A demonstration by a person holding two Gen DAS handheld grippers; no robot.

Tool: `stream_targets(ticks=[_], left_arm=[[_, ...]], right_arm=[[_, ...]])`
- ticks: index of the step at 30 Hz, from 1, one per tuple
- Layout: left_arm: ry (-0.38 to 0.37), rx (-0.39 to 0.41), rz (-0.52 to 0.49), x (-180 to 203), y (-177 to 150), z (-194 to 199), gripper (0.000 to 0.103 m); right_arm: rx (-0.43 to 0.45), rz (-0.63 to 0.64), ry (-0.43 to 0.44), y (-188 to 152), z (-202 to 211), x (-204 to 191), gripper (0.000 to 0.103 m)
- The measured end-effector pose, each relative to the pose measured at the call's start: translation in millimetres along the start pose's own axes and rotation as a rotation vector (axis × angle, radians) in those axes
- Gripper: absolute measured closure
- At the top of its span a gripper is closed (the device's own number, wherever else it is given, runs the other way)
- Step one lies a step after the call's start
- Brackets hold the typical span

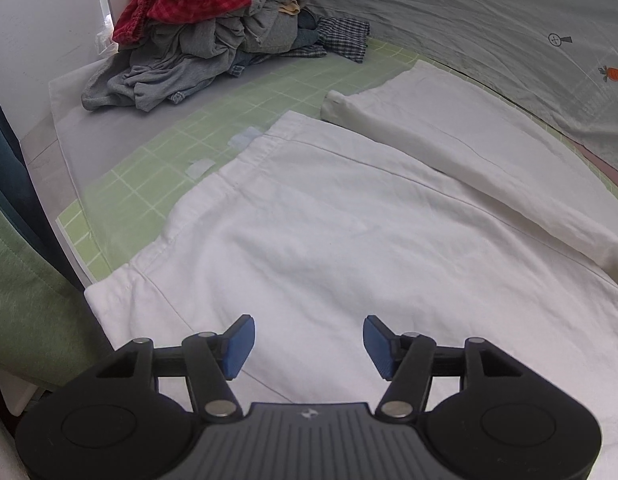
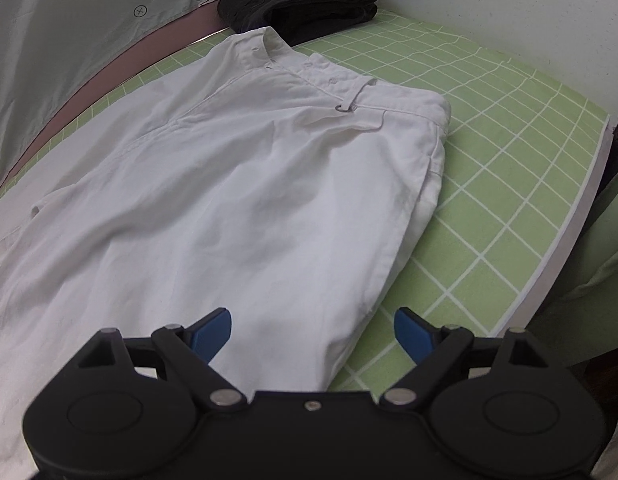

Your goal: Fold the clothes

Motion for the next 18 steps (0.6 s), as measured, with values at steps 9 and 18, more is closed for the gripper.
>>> stream_targets(ticks=[9, 18], left_arm=[[-0.041, -0.037, 0.006, 23.0, -31.4, 11.4, 0.041], [-0.061, -0.062, 0.044, 34.3, -58.1, 23.1, 0.041]], right_arm=[[-0.037, -0.093, 0.167, -4.2, 2.6, 7.9, 0.028], [-0.178, -0.3, 0.416, -12.2, 0.7, 15.9, 0.035]])
Point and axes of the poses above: each gripper's, at about its wrist camera, not at the fingertips, and z roughly against the way its jaws point, x to its right, y to its top, the point moved 7 cm from there along -z, roughly the way its jaws point, and after that the axes turned 5 degrees about y, right-handed, at the moved point
